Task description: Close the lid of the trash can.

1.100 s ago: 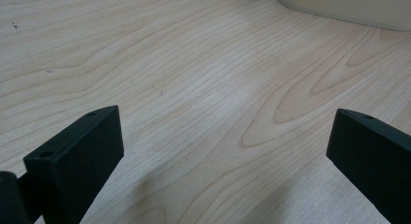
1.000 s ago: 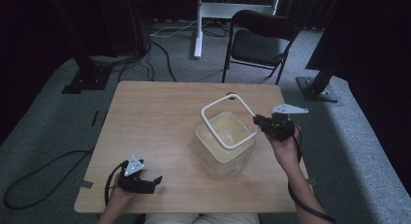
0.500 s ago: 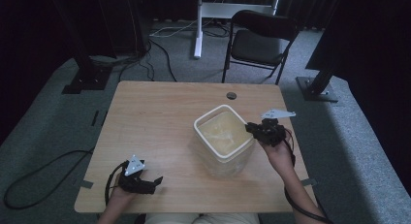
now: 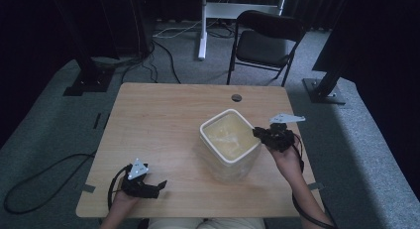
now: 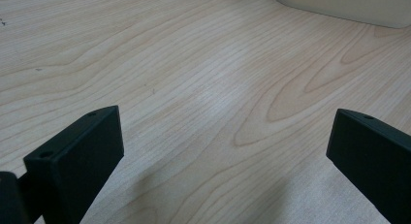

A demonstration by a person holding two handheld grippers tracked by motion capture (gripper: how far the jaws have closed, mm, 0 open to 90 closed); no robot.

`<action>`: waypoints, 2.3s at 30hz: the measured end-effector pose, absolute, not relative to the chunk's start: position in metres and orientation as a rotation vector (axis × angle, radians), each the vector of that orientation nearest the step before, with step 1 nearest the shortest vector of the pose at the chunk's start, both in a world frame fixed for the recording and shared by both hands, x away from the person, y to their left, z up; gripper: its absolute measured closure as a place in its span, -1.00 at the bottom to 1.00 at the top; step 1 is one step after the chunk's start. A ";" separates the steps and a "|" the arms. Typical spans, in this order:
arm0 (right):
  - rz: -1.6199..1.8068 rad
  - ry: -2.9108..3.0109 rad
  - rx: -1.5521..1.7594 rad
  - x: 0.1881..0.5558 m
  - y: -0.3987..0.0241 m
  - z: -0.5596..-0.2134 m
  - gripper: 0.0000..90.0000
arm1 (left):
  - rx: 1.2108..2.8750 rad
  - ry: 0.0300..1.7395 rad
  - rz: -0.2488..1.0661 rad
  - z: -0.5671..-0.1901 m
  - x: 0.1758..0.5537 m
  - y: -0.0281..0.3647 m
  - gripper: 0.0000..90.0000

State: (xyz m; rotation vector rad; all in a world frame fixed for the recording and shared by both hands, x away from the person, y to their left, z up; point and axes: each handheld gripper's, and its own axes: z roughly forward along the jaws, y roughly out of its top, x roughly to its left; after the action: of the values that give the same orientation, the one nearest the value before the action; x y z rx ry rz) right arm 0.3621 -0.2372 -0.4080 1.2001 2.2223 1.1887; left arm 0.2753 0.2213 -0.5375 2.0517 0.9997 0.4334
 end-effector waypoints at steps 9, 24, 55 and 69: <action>1.161 2.227 1.230 0.362 -0.237 -0.413 0.81 | 2.051 1.002 0.428 -0.538 0.276 0.220 -0.99; 1.230 2.265 1.268 0.368 -0.239 -0.419 0.22 | 2.046 1.007 0.390 -0.524 0.289 0.208 -0.99; 1.350 2.246 1.334 0.388 -0.251 -0.427 -0.69 | 1.896 0.906 0.410 -0.410 0.376 0.113 -0.99; 1.334 2.240 1.343 0.393 -0.255 -0.442 -0.69 | 1.909 0.954 0.371 -0.433 0.396 0.101 -0.99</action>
State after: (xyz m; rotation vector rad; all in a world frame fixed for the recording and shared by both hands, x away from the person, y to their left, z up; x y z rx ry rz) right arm 0.3931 -0.2553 -0.4416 1.3425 2.2402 1.3343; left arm 0.3962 0.1012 -0.4331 1.9087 0.9536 0.3706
